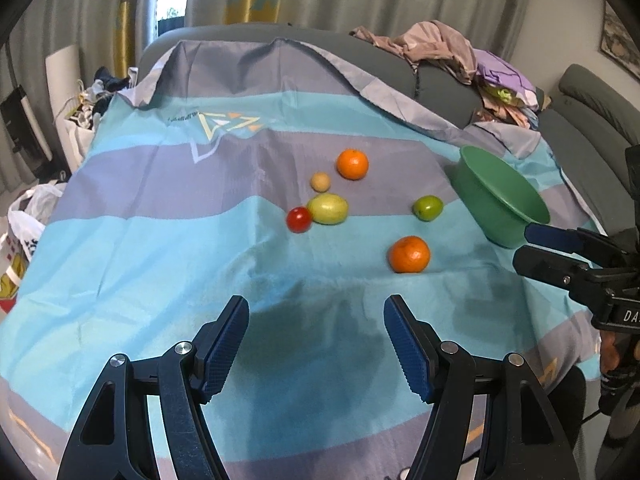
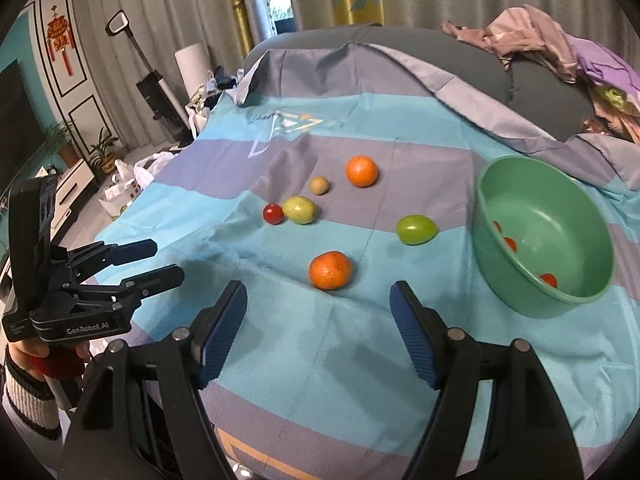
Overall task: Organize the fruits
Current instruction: 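Lift both tools out of the bowl and back over the fruit, then grasp a red cherry tomato with the left tool while the right grasps a small brownish-yellow fruit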
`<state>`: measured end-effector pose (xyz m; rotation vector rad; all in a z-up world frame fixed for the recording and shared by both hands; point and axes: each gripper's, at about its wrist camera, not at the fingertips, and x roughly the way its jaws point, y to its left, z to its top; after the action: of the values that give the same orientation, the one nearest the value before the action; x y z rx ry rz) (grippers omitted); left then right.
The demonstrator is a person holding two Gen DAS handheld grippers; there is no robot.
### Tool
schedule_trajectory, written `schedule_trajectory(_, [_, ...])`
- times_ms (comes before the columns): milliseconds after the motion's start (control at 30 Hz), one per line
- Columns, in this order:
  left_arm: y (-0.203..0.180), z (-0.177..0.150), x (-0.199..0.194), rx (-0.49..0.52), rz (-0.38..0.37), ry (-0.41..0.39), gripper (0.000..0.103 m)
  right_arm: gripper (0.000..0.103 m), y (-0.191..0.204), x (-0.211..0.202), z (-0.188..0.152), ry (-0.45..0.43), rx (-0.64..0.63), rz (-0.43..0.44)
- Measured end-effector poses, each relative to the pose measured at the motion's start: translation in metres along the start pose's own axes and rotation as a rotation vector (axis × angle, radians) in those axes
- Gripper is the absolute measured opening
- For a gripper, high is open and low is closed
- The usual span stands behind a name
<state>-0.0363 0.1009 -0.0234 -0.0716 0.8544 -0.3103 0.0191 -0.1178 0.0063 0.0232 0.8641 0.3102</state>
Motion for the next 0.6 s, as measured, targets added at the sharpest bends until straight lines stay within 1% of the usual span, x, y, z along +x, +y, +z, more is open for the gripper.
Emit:
schedule_trajectory(200, [0.005,0.016,0.024,0.028,-0.017,0.017,0.07,0.074,-0.005,0.022,0.013,0.027,0.019,0.017])
schedule_trajectory(267, [0.002,0.024,0.033,0.07,-0.021,0.025,0.067,0.074,-0.009,0.029,0.017,0.031,0.026,0.024])
schedule_trajectory(333, [0.0,0.031,0.043,0.108,-0.03,0.028,0.06,0.074,-0.012,0.035,0.02,0.035,0.031,0.026])
schedule_trajectory(367, [-0.001,0.036,0.051,0.123,-0.038,0.043,0.059,0.074,-0.014,0.038,0.022,0.037,0.034,0.027])
schedule_trajectory(400, [-0.001,0.04,0.058,0.132,-0.04,0.054,0.056,0.074,-0.015,0.042,0.024,0.039,0.038,0.029])
schedule_trajectory(500, [0.0,0.049,0.079,0.16,-0.041,0.089,0.053,0.074,-0.021,0.053,0.031,0.044,0.049,0.039])
schedule_trajectory(600, [0.001,0.057,0.095,0.176,-0.057,0.119,0.047,0.074,-0.027,0.064,0.036,0.056,0.066,0.054])
